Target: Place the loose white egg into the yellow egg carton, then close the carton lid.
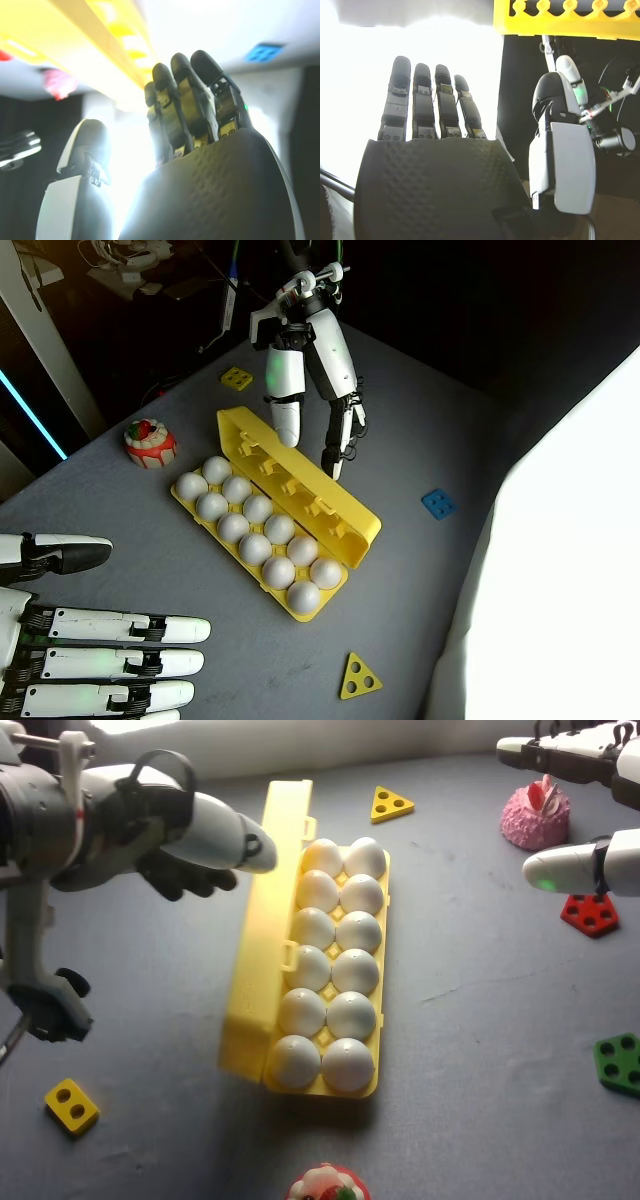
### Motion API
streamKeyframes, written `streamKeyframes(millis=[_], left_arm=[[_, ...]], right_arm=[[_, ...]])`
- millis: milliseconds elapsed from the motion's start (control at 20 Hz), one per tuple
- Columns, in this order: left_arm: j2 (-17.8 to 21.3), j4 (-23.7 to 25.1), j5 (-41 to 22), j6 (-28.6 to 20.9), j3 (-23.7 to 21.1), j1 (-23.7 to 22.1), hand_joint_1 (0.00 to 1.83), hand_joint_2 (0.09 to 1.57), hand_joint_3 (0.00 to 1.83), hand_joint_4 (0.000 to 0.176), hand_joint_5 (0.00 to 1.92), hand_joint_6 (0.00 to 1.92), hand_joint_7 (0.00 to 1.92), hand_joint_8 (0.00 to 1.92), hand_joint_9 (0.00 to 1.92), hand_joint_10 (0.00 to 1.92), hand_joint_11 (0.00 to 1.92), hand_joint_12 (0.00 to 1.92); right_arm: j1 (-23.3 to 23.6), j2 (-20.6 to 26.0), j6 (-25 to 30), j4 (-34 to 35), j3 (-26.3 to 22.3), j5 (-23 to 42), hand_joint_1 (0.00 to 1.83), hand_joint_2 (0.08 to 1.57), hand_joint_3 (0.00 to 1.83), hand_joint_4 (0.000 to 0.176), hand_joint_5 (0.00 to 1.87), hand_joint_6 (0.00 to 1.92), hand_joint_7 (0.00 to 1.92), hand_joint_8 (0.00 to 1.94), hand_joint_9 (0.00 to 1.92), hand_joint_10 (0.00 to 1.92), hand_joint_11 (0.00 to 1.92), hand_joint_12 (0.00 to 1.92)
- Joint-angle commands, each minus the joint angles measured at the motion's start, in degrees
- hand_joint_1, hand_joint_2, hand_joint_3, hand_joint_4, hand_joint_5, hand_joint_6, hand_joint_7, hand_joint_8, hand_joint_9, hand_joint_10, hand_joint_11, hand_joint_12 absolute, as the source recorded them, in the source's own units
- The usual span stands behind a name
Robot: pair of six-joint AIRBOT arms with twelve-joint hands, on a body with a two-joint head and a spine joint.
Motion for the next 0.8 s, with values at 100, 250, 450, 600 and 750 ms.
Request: streamKeyframes(millis=[100, 250, 450, 600, 750], left_arm=[[-0.47, 1.38, 1.66, 0.05, -3.23, 0.08, 0.47, 1.34, 0.00, 0.016, 0.56, 0.03, 0.58, 0.01, 0.47, 0.12, 0.00, 1.32], [-1.54, 1.40, 3.12, 0.07, -5.68, 2.49, 0.49, 1.33, 0.00, 0.012, 0.57, 0.03, 0.59, 0.01, 0.47, 0.11, 0.00, 1.32], [-4.55, 2.04, 6.25, 0.08, -6.10, 5.58, 0.53, 1.32, 0.00, 0.002, 0.57, 0.03, 0.59, 0.01, 0.49, 0.12, 0.00, 1.35], [-5.98, 2.12, 7.76, 0.09, -6.21, 7.68, 0.50, 1.33, 0.00, 0.000, 0.58, 0.03, 0.61, 0.01, 0.50, 0.12, 0.02, 1.36], [-5.74, 3.24, 8.04, 0.19, -6.35, 7.90, 0.50, 1.32, 0.00, 0.003, 0.58, 0.02, 0.61, 0.01, 0.51, 0.11, 0.01, 1.36]], right_arm=[[1.36, 0.66, 0.96, 0.55, 0.11, 7.13, 0.37, 1.15, 0.00, 0.000, 0.11, 0.00, 0.14, 0.00, 0.02, 0.26, 0.00, 0.52], [1.60, 0.93, 1.33, 0.55, 0.11, 7.14, 0.39, 1.14, 0.00, 0.000, 0.12, 0.01, 0.15, 0.00, 0.03, 0.27, 0.00, 0.58], [1.62, 1.02, 1.33, 0.55, 0.11, 7.37, 0.37, 1.15, 0.00, 0.000, 0.11, 0.01, 0.14, 0.00, 0.02, 0.29, 0.00, 0.57], [1.62, 1.02, 1.33, 0.55, 0.11, 7.53, 0.38, 1.15, 0.00, 0.000, 0.11, 0.01, 0.15, 0.00, 0.02, 0.29, 0.00, 0.47], [1.60, 1.02, 1.33, 0.55, 0.11, 7.58, 0.38, 1.15, 0.00, 0.000, 0.11, 0.01, 0.15, 0.01, 0.01, 0.29, 0.00, 0.37]])
